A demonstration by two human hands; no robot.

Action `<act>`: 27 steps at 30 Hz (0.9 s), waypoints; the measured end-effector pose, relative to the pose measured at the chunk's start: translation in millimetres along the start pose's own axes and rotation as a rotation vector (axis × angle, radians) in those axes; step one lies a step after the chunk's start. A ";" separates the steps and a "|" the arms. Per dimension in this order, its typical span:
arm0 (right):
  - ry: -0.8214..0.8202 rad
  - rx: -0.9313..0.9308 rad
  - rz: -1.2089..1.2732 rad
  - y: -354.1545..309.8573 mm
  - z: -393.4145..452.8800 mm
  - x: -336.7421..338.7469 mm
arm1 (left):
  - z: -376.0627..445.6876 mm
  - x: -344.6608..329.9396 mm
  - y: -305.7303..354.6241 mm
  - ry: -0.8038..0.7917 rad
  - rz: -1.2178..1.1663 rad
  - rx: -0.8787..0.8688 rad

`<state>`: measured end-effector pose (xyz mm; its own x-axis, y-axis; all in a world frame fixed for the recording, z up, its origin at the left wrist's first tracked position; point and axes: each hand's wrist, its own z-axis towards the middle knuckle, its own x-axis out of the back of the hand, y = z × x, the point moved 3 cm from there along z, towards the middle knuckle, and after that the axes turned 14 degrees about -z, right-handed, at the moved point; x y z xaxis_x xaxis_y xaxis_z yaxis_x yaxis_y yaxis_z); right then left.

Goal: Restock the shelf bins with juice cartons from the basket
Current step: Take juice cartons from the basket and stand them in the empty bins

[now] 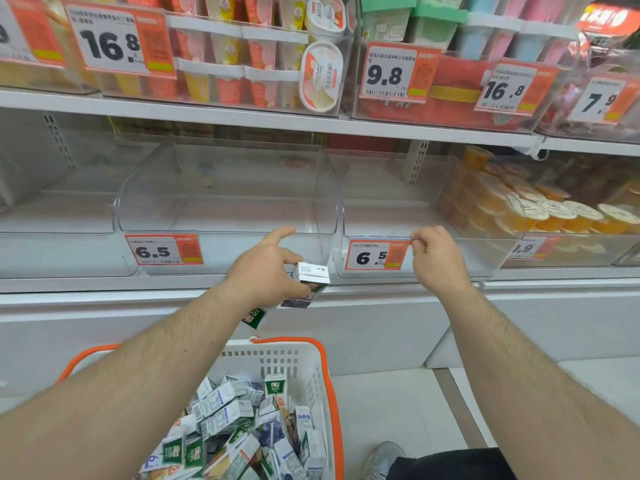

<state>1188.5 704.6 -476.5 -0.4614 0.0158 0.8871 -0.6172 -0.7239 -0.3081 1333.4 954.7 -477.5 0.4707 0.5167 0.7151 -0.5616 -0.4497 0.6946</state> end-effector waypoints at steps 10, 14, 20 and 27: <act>-0.073 -0.062 -0.014 1.2 -24.8 5.8 | -3.5 1.6 3.3 -0.025 0.008 0.016; -0.075 -0.084 -0.003 1.5 -28.7 7.3 | -6.8 2.2 6.6 -0.019 -0.013 0.029; -0.127 -0.098 0.019 -4.7 -34.3 16.0 | -13.9 6.5 3.2 0.020 -0.121 0.004; 0.220 0.262 0.091 -108.3 -63.5 46.7 | -52.1 43.2 -28.9 0.130 -0.247 -0.009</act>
<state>1193.3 827.6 -423.5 -0.6511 0.0705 0.7557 -0.3955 -0.8813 -0.2585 1334.5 1027.9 -470.8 0.5036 0.6992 0.5075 -0.4465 -0.2922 0.8457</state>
